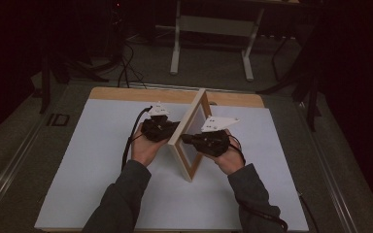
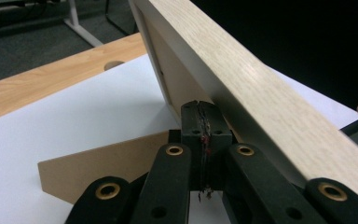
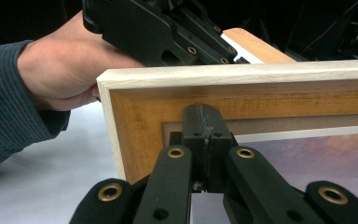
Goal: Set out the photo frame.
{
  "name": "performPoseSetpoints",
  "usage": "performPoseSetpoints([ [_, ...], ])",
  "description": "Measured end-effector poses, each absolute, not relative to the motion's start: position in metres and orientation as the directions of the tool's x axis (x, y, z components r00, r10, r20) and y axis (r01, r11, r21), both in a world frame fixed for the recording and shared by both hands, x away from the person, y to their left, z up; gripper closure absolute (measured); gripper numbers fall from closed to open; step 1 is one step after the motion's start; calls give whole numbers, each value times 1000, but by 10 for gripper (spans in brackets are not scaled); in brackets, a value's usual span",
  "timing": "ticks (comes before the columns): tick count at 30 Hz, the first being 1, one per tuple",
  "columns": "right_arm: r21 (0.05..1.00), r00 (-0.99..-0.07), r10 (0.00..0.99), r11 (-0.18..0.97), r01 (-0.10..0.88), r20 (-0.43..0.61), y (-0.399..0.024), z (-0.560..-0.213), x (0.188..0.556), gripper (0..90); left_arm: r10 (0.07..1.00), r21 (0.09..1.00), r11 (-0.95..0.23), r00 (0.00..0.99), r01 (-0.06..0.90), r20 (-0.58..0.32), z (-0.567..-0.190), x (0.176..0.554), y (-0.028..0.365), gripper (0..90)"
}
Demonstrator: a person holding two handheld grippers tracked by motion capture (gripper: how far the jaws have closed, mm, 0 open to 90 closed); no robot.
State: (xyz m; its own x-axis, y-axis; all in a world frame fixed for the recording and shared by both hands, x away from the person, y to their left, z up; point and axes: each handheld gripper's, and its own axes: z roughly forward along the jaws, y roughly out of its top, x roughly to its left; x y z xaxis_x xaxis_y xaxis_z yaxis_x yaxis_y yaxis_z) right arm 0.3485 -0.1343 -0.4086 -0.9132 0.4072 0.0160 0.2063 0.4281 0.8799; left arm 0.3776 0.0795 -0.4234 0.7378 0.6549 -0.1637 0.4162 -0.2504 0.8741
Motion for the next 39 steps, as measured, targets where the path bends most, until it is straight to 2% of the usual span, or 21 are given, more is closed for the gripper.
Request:
performPoseSetpoints([
  [9, 880, -913, 407, 427, 206, 16, -130, -410, 349, 898, 639, 871, -238, 745, 429, -192, -423, 379, 85, 900],
  [12, 881, -909, 416, 426, 206, 12, -131, -411, 349, 897, 636, 861, -231, 740, 453, -218, -422, 380, 89, 832],
  [20, 875, -895, 446, 432, 217, 2, -137, -413, 351, 870, 629, 871, -175, 732, 460, -260, -415, 376, 104, 732],
  [30, 868, -884, 467, 437, 234, 3, -149, -416, 353, 840, 644, 871, -131, 709, 473, -289, -406, 368, 114, 656],
  [39, 865, -863, 505, 423, 269, 21, -167, -422, 358, 791, 661, 876, -131, 700, 464, -272, -398, 361, 115, 569],
])
